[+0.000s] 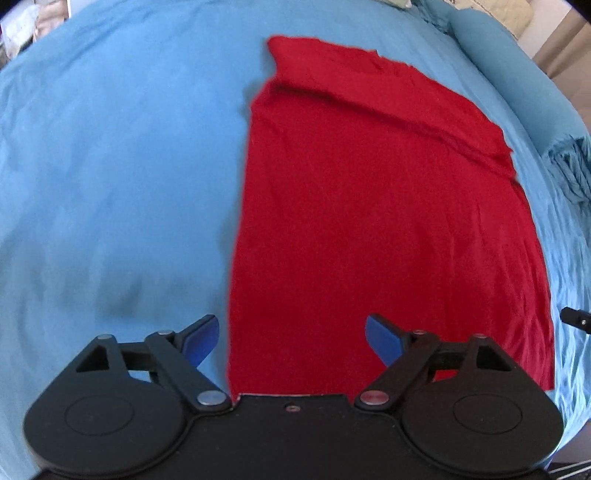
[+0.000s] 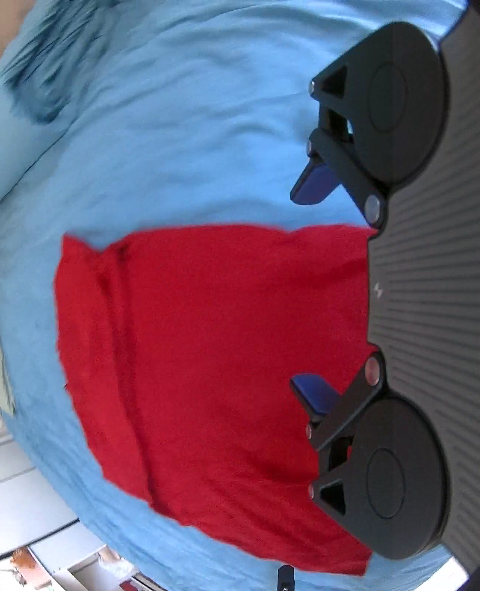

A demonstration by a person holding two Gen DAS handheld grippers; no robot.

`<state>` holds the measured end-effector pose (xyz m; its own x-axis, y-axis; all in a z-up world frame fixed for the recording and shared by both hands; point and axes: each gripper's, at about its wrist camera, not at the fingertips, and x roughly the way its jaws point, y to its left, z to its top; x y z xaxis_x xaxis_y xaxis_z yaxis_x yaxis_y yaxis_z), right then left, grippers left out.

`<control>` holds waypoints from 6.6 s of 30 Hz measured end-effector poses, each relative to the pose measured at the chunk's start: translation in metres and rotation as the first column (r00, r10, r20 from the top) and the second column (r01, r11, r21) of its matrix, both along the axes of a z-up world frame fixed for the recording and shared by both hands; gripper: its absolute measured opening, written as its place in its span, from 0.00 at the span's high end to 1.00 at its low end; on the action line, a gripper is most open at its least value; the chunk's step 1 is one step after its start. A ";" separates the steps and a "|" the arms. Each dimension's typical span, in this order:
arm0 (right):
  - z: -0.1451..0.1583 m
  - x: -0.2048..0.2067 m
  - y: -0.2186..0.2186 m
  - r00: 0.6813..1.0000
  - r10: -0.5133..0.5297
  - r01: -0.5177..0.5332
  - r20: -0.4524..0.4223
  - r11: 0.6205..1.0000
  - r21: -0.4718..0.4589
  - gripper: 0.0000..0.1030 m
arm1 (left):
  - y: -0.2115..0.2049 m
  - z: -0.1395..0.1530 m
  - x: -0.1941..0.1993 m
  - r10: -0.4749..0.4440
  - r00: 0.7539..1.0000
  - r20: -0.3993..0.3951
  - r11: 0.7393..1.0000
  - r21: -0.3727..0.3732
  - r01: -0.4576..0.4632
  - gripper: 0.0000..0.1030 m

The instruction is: Fold small clothes

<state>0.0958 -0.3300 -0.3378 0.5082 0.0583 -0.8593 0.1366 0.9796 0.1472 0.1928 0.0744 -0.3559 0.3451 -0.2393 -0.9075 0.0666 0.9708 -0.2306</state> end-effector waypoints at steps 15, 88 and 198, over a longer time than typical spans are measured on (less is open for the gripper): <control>-0.041 -0.052 -0.017 0.999 -0.028 0.033 -0.038 0.991 0.127 0.02 | 0.016 -0.033 -0.042 0.234 0.968 -0.096 0.965 -0.097 -0.243 0.16; 0.045 0.304 -0.093 0.962 -0.225 0.154 0.153 0.913 0.377 0.81 | -0.047 0.068 0.316 0.171 0.951 0.256 0.984 -0.099 -0.150 0.93; -0.065 0.317 -0.109 0.982 -0.084 0.020 0.170 0.937 0.349 0.68 | -0.219 -0.041 0.284 -0.326 0.930 0.173 0.941 0.151 0.302 0.03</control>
